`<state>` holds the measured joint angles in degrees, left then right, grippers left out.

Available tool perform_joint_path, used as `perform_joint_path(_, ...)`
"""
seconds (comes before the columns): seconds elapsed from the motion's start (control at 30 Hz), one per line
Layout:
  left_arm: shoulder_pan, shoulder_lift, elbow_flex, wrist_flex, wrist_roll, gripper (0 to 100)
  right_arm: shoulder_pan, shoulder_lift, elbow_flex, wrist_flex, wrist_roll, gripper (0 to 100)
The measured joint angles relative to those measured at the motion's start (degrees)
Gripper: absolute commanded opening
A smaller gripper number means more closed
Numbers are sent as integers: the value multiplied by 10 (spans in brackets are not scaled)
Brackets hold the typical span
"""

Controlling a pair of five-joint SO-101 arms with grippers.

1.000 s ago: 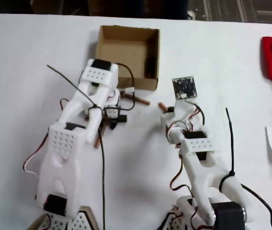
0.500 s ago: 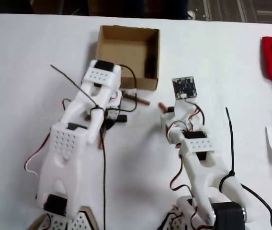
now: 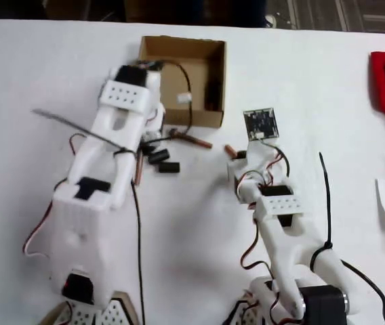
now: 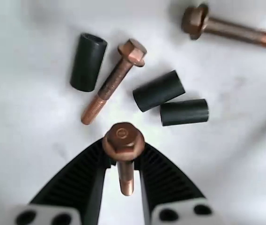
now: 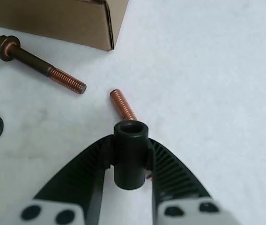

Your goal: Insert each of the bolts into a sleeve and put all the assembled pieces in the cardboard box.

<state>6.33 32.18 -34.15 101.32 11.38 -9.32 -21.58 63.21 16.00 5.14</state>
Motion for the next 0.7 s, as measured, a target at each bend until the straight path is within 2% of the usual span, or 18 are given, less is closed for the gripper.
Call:
perform_joint_path(0.23,0,-84,6,0,0,25,0,0,0,0,0,22)
perform_joint_path(0.33,0,-111,46,0,0,25,0,0,0,0,0,22)
perform_joint_path(0.5,27,-207,203,-32,0,24,0,-4,8,0,0,22)
perform_joint_path(0.6,64,-309,343,-105,-2,24,0,-4,9,0,0,22)
perform_joint_path(0.7,69,-435,488,-202,-2,24,0,-4,9,0,0,22)
